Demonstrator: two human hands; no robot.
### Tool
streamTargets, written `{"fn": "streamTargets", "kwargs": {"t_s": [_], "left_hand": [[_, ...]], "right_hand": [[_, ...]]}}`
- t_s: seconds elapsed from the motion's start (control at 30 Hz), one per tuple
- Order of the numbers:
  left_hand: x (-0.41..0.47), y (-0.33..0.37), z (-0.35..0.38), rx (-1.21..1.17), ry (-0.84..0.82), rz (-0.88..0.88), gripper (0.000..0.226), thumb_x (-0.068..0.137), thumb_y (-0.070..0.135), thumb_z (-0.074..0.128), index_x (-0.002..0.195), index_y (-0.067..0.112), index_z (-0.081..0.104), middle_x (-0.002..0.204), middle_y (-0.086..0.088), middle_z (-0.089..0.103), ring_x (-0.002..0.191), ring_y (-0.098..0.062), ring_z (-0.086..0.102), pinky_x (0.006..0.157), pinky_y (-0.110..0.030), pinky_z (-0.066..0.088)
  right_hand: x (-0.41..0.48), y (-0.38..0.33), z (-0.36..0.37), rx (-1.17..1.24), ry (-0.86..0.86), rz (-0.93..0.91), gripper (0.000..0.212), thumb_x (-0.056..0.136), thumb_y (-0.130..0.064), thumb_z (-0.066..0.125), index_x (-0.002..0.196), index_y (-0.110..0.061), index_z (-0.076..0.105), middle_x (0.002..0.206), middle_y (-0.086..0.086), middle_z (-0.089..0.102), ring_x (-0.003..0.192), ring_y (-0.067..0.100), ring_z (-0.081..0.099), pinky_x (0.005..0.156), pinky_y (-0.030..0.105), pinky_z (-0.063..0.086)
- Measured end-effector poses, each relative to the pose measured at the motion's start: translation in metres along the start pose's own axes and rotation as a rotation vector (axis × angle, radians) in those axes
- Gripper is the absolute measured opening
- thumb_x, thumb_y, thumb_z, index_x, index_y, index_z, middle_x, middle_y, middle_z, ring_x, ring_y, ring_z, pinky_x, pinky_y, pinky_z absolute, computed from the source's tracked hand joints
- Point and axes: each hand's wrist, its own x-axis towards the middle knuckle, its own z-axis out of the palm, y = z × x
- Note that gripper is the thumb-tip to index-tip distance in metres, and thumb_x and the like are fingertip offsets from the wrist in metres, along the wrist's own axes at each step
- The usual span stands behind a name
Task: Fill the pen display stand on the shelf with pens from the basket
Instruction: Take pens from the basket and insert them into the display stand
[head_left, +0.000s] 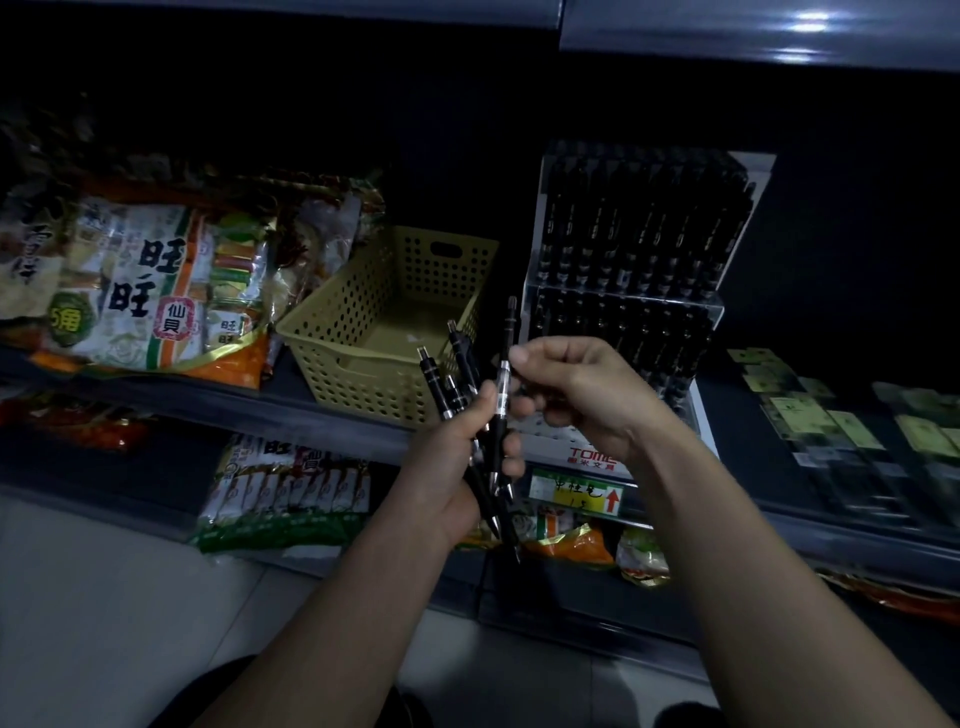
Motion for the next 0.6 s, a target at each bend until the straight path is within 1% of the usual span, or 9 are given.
{"fn": "streamTargets", "kwargs": {"t_s": [0.07, 0.13, 0.23, 0.33, 0.37, 0.47, 0.53, 0.6], "left_hand": [[0.000, -0.001, 0.001, 0.049, -0.002, 0.013, 0.021, 0.093, 0.025, 0.055, 0.086, 0.012, 0.070, 0.072, -0.003, 0.066, 0.048, -0.011, 0.049, 0.042, -0.021, 0.038], [-0.001, -0.003, 0.004, 0.110, 0.033, 0.007, 0.023, 0.095, 0.027, 0.054, 0.092, 0.010, 0.068, 0.072, -0.004, 0.068, 0.050, -0.012, 0.051, 0.042, -0.022, 0.039], [0.001, -0.006, 0.004, 0.190, 0.140, -0.020, 0.021, 0.095, 0.028, 0.055, 0.097, 0.010, 0.064, 0.071, -0.004, 0.068, 0.051, -0.015, 0.052, 0.042, -0.022, 0.040], [0.006, -0.011, 0.001, 0.222, 0.243, -0.025, 0.031, 0.092, 0.030, 0.060, 0.111, 0.005, 0.058, 0.070, -0.004, 0.053, 0.049, -0.015, 0.046, 0.040, -0.023, 0.039], [0.008, -0.011, 0.001, 0.225, 0.260, -0.025, 0.030, 0.093, 0.029, 0.060, 0.110, 0.004, 0.057, 0.070, -0.003, 0.048, 0.049, -0.014, 0.043, 0.039, -0.022, 0.037], [0.010, -0.011, 0.002, 0.205, 0.266, -0.039, 0.012, 0.096, 0.021, 0.054, 0.091, 0.011, 0.050, 0.066, -0.002, 0.044, 0.045, -0.013, 0.038, 0.038, -0.020, 0.032], [0.011, -0.011, 0.003, 0.200, 0.264, -0.046, 0.013, 0.098, 0.014, 0.048, 0.085, 0.012, 0.047, 0.065, -0.003, 0.046, 0.043, -0.013, 0.038, 0.038, -0.019, 0.031], [0.011, -0.011, 0.003, 0.207, 0.263, -0.040, 0.011, 0.097, 0.010, 0.044, 0.087, 0.011, 0.047, 0.068, -0.005, 0.047, 0.043, -0.014, 0.038, 0.037, -0.019, 0.031]], "right_hand": [[-0.002, -0.001, -0.004, 0.052, 0.054, -0.004, 0.009, 0.081, -0.017, 0.069, 0.074, -0.011, 0.067, 0.061, 0.000, 0.064, 0.050, 0.009, 0.049, 0.038, 0.017, 0.031], [-0.003, -0.003, -0.006, 0.042, 0.147, -0.047, 0.010, 0.077, -0.016, 0.073, 0.072, -0.009, 0.067, 0.060, 0.001, 0.065, 0.047, 0.008, 0.053, 0.038, 0.018, 0.034], [-0.005, -0.010, -0.008, -0.013, 0.278, -0.151, 0.012, 0.078, -0.013, 0.075, 0.072, -0.007, 0.067, 0.063, 0.007, 0.067, 0.046, 0.010, 0.056, 0.038, 0.018, 0.037], [-0.008, -0.017, -0.011, -0.110, 0.418, -0.247, 0.015, 0.080, -0.015, 0.075, 0.072, -0.007, 0.065, 0.064, 0.007, 0.066, 0.049, 0.010, 0.059, 0.042, 0.020, 0.042], [-0.008, -0.018, -0.013, -0.167, 0.475, -0.282, 0.016, 0.080, -0.018, 0.075, 0.072, -0.009, 0.065, 0.064, 0.006, 0.066, 0.052, 0.011, 0.060, 0.045, 0.021, 0.044], [-0.003, -0.014, -0.018, -0.371, 0.667, -0.361, 0.019, 0.080, -0.029, 0.076, 0.070, -0.018, 0.064, 0.068, 0.005, 0.067, 0.065, 0.020, 0.066, 0.059, 0.033, 0.054], [-0.002, -0.010, -0.019, -0.456, 0.740, -0.395, 0.020, 0.080, -0.033, 0.075, 0.070, -0.019, 0.063, 0.069, 0.003, 0.066, 0.066, 0.020, 0.065, 0.061, 0.033, 0.055], [-0.002, -0.007, -0.018, -0.501, 0.778, -0.424, 0.022, 0.081, -0.033, 0.074, 0.073, -0.014, 0.066, 0.069, 0.002, 0.066, 0.066, 0.017, 0.064, 0.060, 0.030, 0.053]]}}
